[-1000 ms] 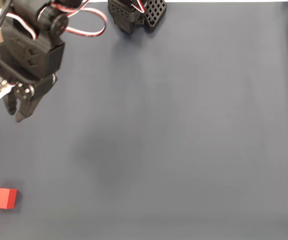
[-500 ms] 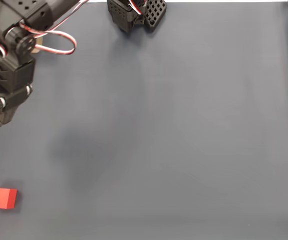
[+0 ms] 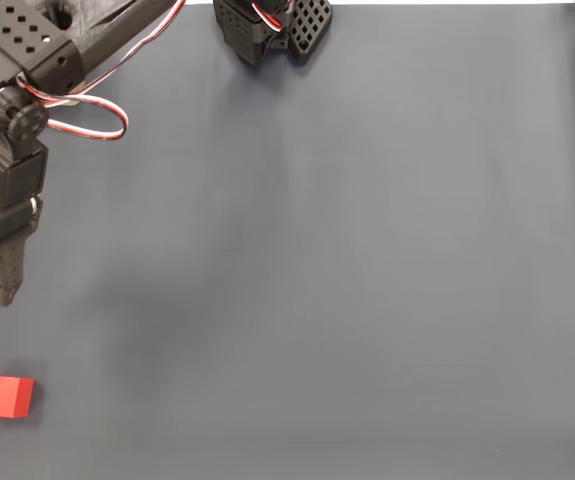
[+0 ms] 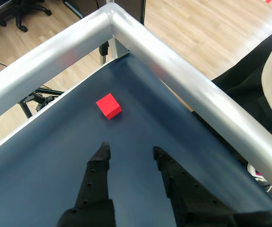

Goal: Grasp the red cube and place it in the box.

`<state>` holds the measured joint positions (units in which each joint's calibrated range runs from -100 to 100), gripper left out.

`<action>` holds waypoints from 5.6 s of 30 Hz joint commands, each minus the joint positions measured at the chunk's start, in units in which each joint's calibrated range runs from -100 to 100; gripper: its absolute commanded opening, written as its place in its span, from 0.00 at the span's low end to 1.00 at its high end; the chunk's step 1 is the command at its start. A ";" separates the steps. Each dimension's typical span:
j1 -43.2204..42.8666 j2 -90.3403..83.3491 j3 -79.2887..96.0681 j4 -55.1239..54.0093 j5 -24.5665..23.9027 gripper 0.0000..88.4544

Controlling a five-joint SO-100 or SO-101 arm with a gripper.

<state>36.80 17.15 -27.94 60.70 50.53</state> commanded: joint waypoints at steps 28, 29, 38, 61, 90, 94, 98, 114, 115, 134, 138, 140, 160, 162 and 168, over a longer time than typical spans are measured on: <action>-5.47 10.49 -11.39 -7.67 3.57 0.34; -5.47 10.84 -11.48 -7.83 3.57 0.34; -5.19 13.87 -12.21 -11.68 3.47 0.36; -3.70 19.76 -13.12 -15.86 3.32 0.43; -3.84 30.86 -25.53 -19.47 2.54 0.45; -4.41 31.20 -25.62 -19.63 2.34 0.45; -5.05 32.16 -26.62 -19.72 2.25 0.45; -5.69 35.45 -29.00 -20.86 1.71 0.45; -5.69 35.62 -29.18 -20.86 1.71 0.45; -4.98 36.40 -29.91 -21.03 1.81 0.45; -4.84 36.66 -30.00 -21.11 1.81 0.45; -4.84 36.75 -30.00 -21.19 1.81 0.45; -5.26 38.91 -30.46 -23.16 2.00 0.46; -5.40 38.91 -30.46 -23.08 1.90 0.46; -5.83 37.96 -29.82 -22.67 1.56 0.46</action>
<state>31.90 57.27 -55.06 38.50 52.38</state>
